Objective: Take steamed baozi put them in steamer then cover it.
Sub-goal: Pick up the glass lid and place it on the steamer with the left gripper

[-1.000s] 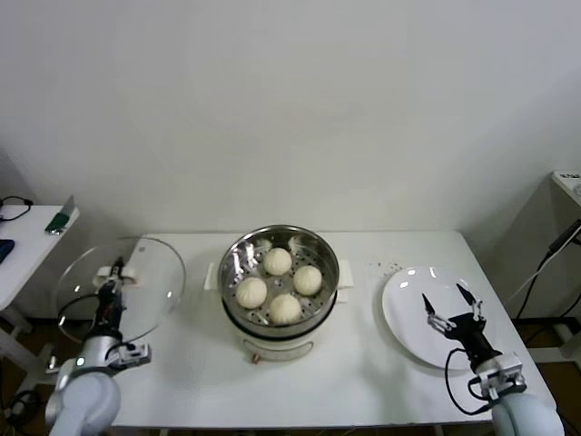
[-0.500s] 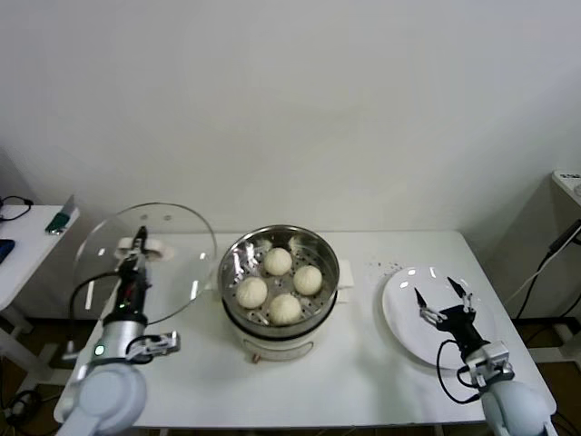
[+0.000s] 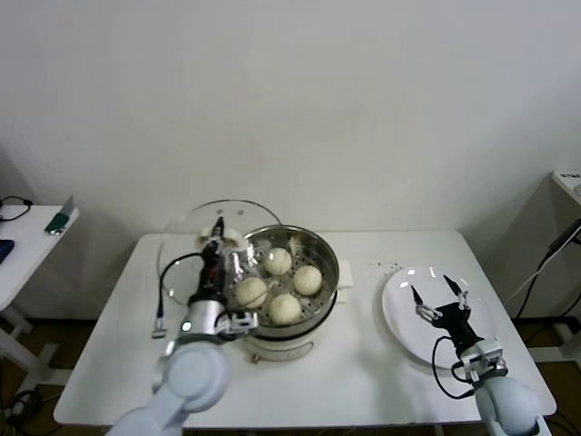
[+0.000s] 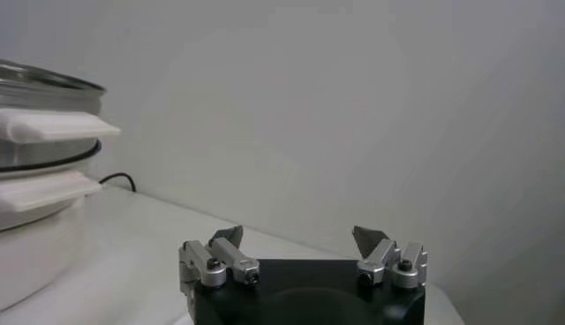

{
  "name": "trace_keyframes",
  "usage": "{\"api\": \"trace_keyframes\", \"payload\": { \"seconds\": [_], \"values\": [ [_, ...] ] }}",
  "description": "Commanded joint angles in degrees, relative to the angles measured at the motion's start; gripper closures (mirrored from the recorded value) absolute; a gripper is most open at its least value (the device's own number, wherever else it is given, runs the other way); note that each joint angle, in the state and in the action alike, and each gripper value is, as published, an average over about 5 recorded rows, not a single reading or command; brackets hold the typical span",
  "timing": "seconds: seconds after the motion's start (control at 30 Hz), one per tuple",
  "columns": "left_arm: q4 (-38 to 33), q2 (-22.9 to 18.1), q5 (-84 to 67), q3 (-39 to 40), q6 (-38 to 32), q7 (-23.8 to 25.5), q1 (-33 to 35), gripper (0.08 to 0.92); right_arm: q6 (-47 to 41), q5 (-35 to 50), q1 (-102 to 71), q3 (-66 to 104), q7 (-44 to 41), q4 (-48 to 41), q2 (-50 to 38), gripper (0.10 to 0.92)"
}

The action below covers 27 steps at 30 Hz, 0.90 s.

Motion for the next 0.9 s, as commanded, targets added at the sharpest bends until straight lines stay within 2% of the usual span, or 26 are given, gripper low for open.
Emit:
{"api": "trace_keyframes", "payload": {
  "seconds": [0.03,0.33,0.9],
  "values": [
    [7.7,-13.7,9.4,9.8,3.4,7.1,-6.5,0.85,0.3,-0.4,0.4,0.4,-0.1,-0.5,0.7,0.203],
    [9.7,-17.4,12.0,11.3,3.4,9.2,-5.6,0.85,0.7,-0.7,0.0,1.4,-0.5,-1.0,1.5,0.203],
    [12.9,-16.6,12.9,10.8,3.4,10.9,-7.0,0.85,1.4,-0.8,0.0,2.1,-1.0,-2.0,1.3,0.203]
  ]
}}
